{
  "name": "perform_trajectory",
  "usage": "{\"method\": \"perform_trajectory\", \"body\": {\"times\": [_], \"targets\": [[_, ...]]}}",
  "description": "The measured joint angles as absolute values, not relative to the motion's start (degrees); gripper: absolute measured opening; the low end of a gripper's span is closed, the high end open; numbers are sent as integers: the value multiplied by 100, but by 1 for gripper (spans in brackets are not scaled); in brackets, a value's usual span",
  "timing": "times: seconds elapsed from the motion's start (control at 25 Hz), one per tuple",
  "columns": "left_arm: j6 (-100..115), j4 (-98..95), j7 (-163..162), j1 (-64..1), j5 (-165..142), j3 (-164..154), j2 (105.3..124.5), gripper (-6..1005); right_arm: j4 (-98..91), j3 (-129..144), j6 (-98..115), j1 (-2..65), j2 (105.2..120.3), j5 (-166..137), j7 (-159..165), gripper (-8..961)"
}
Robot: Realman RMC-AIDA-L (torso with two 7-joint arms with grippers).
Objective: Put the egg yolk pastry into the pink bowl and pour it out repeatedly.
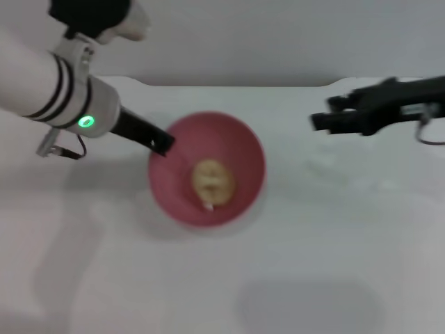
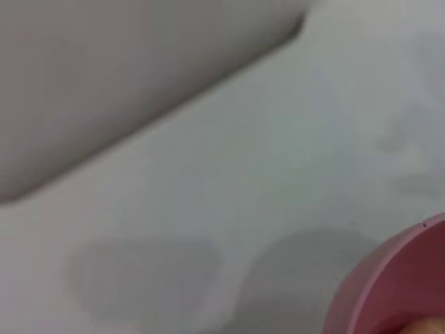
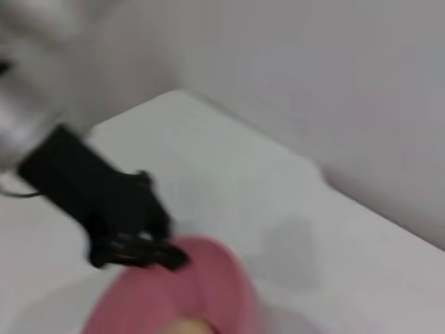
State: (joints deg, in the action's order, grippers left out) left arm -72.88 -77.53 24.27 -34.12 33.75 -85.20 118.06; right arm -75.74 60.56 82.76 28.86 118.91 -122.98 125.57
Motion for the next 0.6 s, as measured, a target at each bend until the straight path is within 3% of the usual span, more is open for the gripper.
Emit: {"method": "perform_trajectory", "body": {"times": [0.36,0.6], "targets": [[-4269,-9319,3455,-1300,3535,-9637,11801,52,-6780,4739,8480,2409,11890,-12265,12266,512],[-1331,-9035,4482,-464,3455,-10930,11798,54,-6728,4584,8720,2259,11894,-12063,12248,511]]}}
